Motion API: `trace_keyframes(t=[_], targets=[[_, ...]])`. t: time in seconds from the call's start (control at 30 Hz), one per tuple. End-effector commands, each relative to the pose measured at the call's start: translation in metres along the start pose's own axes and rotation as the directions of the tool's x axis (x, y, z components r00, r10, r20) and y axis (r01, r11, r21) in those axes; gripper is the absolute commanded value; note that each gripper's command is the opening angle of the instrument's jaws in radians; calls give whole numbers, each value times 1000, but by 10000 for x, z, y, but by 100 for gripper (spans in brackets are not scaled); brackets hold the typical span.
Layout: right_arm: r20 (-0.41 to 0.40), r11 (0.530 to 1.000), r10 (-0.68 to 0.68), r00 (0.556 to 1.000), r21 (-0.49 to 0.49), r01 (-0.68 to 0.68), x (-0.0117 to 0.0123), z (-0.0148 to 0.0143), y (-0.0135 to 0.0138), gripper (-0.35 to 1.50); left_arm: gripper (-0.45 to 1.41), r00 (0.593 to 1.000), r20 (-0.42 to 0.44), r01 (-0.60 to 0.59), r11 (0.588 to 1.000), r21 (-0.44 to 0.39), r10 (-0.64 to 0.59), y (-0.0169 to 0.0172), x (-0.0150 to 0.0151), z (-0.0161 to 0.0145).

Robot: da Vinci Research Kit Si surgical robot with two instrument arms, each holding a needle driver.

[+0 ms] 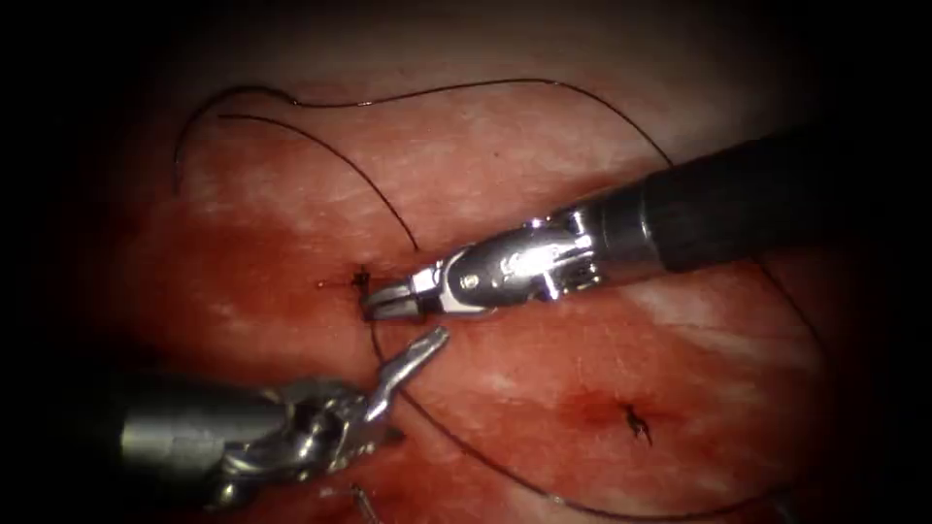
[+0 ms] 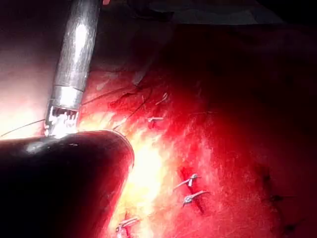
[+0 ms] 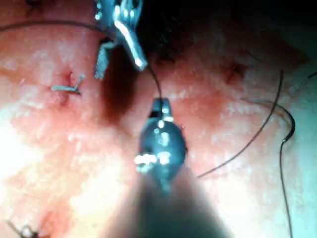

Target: Wound Closure

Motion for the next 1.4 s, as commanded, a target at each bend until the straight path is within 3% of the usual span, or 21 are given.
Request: trace_keyframes(t=[0.03, 0.17, 0.47, 0.7, 0.97, 1.17, 1.27, 1.37, 1.4], targets=[[7, 1000, 21, 1000, -4, -21, -11, 5, 5, -35, 111, 1000, 2, 7, 1000, 8, -7, 4, 4, 4], [25, 999, 45, 999, -13, -44, -23, 7, 16, -35, 111, 1000, -4, 21, 999, 47, -21, 4, 11, -6], [144, 998, 64, 987, -28, -61, -41, 46, 33, -35, 98, 999, 8, 42, 993, 111, -43, 4, 44, -22], [152, 998, 63, 986, -33, -58, -42, 52, 31, -35, 98, 992, -4, 122, 978, 168, -123, -3, 55, -26], [160, 998, 62, 985, -41, -56, -47, 54, 27, -35, 73, 985, -20, 174, 970, 169, -173, -10, 67, -34], [162, 998, 62, 985, -43, -55, -48, 56, 27, -35, 66, 984, -23, 179, 968, 174, -178, -16, 79, -21], [161, 998, 61, 985, -42, -55, -47, 56, 25, -35, 46, 983, -12, 182, 967, 177, -183, -18, 80, -11], [161, 998, 61, 985, -42, -55, -45, 56, 24, -35, -11, 983, -7, 183, 967, 179, -185, -17, 78, -5], [161, 998, 61, 985, -42, -55, -45, 56, 24, -35, -42, 983, -10, 183, 967, 179, -184, -16, 77, -4]])
